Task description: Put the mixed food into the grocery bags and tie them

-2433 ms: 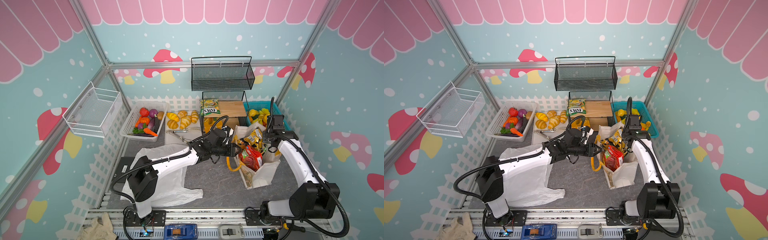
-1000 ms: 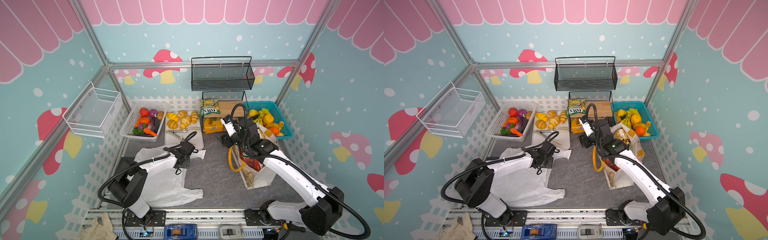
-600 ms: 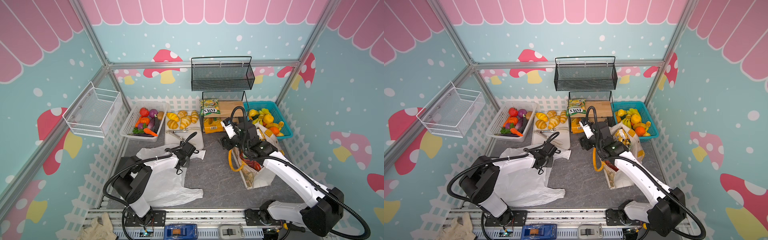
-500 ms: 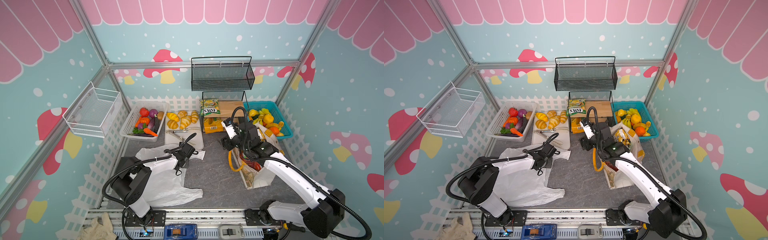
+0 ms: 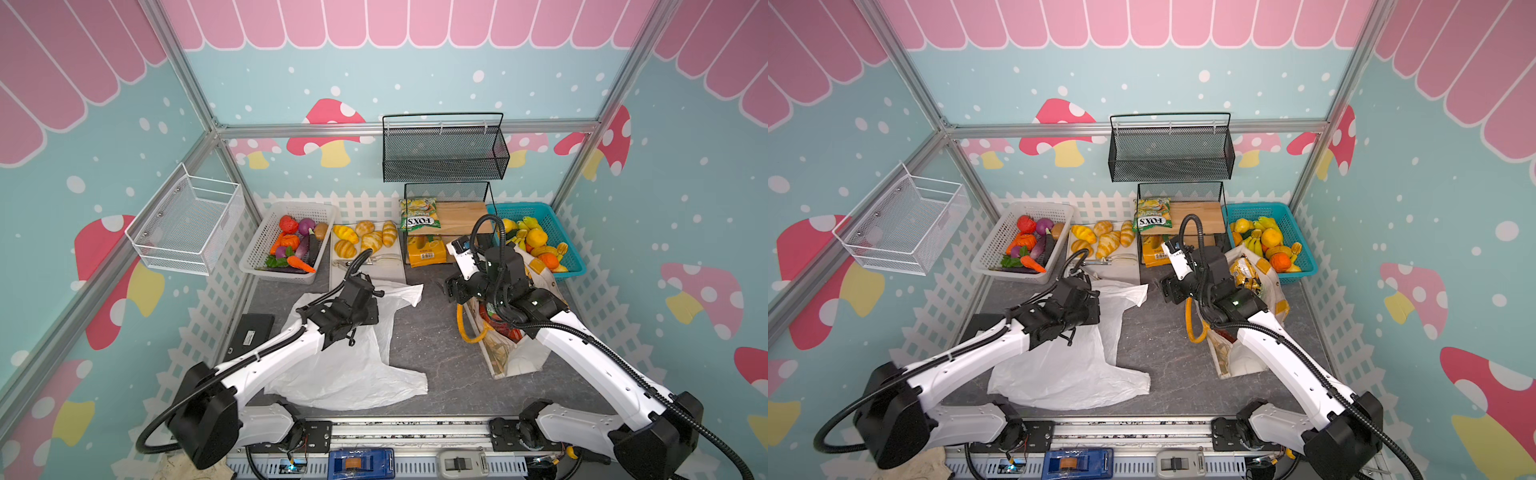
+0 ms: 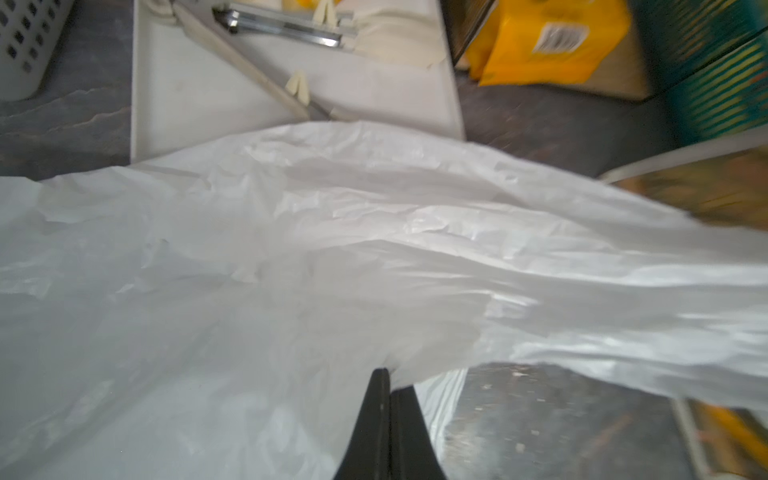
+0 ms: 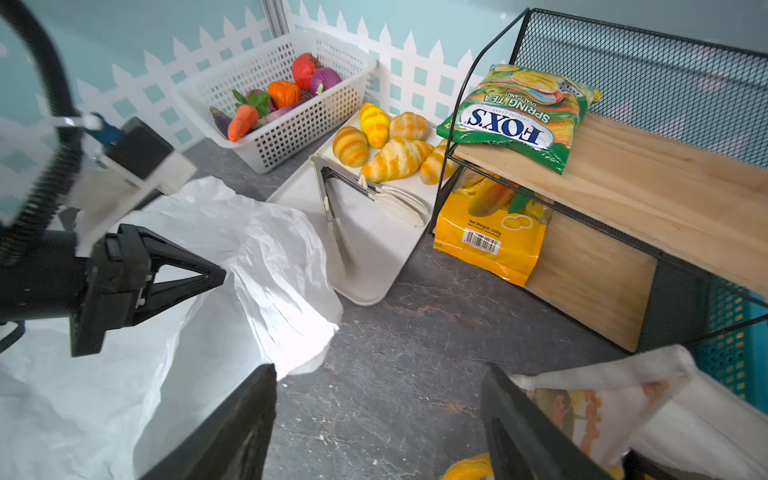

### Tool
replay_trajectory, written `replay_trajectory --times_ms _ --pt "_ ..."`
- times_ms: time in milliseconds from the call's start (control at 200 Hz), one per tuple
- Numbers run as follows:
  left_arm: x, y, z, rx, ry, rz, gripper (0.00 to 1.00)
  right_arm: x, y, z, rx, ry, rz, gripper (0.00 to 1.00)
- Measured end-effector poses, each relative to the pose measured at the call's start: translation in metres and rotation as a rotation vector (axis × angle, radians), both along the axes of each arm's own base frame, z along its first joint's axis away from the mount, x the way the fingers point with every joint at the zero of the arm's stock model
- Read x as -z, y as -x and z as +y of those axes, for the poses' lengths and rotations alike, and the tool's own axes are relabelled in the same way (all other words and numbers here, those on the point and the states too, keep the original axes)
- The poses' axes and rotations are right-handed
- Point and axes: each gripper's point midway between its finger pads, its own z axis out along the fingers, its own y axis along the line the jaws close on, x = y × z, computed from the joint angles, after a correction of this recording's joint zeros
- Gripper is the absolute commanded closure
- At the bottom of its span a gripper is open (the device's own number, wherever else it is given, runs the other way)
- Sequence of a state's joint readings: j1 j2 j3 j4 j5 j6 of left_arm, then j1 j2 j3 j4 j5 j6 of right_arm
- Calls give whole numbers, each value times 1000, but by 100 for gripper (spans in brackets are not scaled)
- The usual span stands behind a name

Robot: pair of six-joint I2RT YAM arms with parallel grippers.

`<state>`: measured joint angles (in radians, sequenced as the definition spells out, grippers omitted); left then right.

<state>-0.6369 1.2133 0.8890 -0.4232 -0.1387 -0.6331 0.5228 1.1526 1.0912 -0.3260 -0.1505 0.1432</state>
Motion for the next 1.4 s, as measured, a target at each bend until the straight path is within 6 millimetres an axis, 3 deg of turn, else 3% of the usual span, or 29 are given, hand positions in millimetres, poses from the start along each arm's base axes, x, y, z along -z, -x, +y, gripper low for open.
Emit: replay_trajectory --times_ms 135,265,455,610,846,891,956,1016,1111,1211,1401 --pt "-61 8 -10 1 225 -88 100 -22 4 -25 60 -84 -22 19" --pt "-91 11 -15 -10 374 -113 100 -36 23 -17 -26 -164 -59 19" --pt "-112 10 -23 -23 521 -113 100 0 51 9 -191 -235 11 19" --pt "-128 10 -31 -9 618 -116 100 31 61 20 -234 -282 81 19" --pt "-143 11 -40 21 704 -123 100 38 60 46 -289 -351 119 20" --pt "-145 10 -41 27 715 -123 100 39 60 51 -297 -358 120 28" --pt "-147 10 -44 36 730 -121 100 40 57 56 -301 -371 126 60" --pt "-148 10 -46 45 740 -120 100 44 54 59 -298 -375 142 80" --pt "-148 10 -47 59 745 -111 100 51 49 56 -256 -330 179 94" --pt "-145 7 -40 72 736 -95 100 27 45 49 -231 -256 140 97" --pt "-136 -3 -18 76 693 -59 100 -58 50 26 -191 -154 -3 98"
